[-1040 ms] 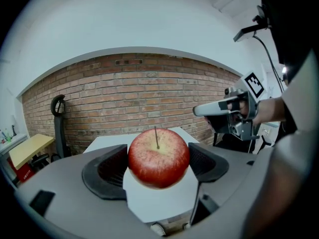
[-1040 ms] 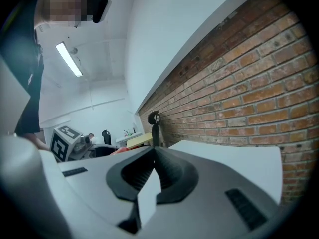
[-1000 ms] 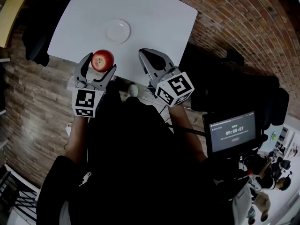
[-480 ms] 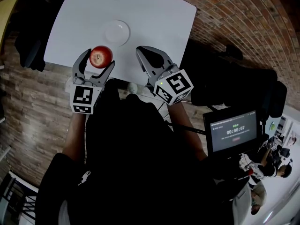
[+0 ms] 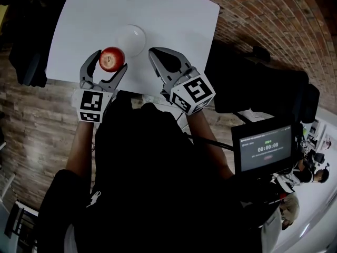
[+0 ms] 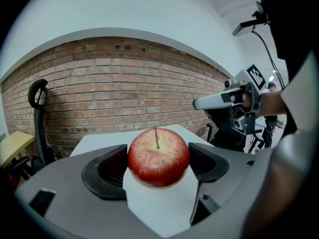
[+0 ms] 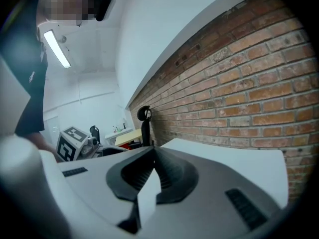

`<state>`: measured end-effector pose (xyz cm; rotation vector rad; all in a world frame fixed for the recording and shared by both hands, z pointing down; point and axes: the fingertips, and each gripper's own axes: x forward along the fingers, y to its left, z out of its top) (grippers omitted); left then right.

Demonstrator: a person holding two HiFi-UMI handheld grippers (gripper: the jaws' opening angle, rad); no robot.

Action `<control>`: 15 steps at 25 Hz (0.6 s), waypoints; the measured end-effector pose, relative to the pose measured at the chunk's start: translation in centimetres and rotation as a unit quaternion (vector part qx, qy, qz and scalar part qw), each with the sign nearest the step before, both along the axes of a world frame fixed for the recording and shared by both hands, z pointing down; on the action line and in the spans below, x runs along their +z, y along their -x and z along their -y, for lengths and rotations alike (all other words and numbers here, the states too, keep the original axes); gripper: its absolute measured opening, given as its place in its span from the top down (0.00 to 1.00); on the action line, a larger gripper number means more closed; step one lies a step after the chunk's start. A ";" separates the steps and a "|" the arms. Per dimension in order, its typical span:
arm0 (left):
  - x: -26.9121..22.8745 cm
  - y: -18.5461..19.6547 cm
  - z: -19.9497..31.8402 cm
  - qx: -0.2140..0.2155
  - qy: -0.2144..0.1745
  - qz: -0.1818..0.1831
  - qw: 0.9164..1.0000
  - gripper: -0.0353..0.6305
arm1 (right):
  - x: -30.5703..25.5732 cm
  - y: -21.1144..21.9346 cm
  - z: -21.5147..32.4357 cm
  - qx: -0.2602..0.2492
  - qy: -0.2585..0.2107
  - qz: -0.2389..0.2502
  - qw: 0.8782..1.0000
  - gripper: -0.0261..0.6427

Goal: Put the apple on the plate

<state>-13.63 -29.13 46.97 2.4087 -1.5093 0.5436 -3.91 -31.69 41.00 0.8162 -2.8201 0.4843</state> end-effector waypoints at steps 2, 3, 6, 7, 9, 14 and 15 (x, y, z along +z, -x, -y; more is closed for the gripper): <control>0.5 0.2 0.9 0.009 0.003 -0.002 1.000 0.37 | 0.4 0.1 0.5 0.007 0.005 -0.006 1.000 0.96; 0.8 0.2 1.3 0.014 0.004 -0.003 1.000 0.37 | 0.6 0.2 0.7 0.011 0.008 -0.009 1.000 0.96; 1.8 0.4 2.5 0.029 0.010 -0.004 1.000 0.37 | 1.2 0.3 1.2 0.023 0.017 -0.014 0.999 0.96; 2.1 0.5 2.9 0.033 0.012 -0.004 0.999 0.37 | 1.4 0.3 1.4 0.027 0.020 -0.017 0.999 0.96; 2.8 0.5 3.6 0.042 0.016 -0.005 0.999 0.37 | 1.8 0.3 1.9 0.036 0.023 -0.020 0.999 0.96; 4.3 -0.2 5.4 0.060 0.030 -0.008 0.998 0.37 | 3.0 -0.2 2.9 0.046 0.036 -0.032 0.998 0.96; 4.6 -0.3 5.7 0.062 0.034 -0.009 0.997 0.37 | 3.2 -0.3 3.1 0.047 0.039 -0.034 0.998 0.96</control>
